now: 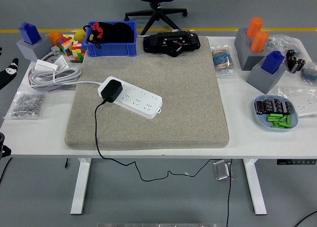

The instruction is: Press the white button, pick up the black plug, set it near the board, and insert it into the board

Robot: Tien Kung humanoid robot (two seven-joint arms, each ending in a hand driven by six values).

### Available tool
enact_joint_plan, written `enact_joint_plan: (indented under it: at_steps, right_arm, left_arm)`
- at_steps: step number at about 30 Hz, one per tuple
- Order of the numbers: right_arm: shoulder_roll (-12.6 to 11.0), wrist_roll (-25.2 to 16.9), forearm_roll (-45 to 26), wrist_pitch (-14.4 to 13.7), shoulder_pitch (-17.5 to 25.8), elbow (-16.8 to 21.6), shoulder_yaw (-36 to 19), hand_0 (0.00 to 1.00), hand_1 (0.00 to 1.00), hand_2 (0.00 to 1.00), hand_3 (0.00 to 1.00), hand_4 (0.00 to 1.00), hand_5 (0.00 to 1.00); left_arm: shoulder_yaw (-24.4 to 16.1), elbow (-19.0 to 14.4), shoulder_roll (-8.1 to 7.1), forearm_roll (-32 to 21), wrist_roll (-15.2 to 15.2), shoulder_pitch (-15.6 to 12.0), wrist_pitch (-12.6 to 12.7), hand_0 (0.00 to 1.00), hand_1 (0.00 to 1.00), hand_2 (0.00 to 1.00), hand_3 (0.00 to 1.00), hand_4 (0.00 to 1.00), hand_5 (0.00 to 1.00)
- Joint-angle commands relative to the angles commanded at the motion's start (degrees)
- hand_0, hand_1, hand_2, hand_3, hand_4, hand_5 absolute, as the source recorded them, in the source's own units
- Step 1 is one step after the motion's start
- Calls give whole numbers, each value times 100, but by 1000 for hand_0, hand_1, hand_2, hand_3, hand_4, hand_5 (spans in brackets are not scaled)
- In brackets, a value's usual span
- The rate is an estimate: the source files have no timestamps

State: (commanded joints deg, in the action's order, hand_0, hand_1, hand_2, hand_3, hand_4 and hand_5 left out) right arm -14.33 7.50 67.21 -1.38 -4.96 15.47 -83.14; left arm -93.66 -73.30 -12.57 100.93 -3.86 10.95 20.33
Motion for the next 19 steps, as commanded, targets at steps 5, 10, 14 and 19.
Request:
enact_joint_plan:
  at_steps: [5, 10, 14, 19]
  right_arm:
    - [-1, -1, 8, -2, 1, -2, -19, 766, 649, 654, 617, 663, 427]
    - [2, -2, 8, -1, 0, 1, -22, 766, 647, 654, 617, 663, 428]
    - [9, -1, 10, 2, -6, 2, -23, 766, 647, 654, 617, 663, 428]
    - [7, -3, 8, 3, -20, 8, -17, 766, 647, 654, 617, 663, 428]
  left_arm:
    - [-12, -17, -10, 0, -1, 11, -8, 801, 790, 733, 710, 752, 303]
    - [-23, -24, -11, -5, 16, 6, -42, 801, 790, 731, 707, 750, 299]
    - [-24, -23, -10, 6, 6, 2, -48, 803, 789, 731, 706, 749, 296]
    - [-31, -23, -4, 6, 4, 13, -52, 803, 789, 731, 706, 749, 296]
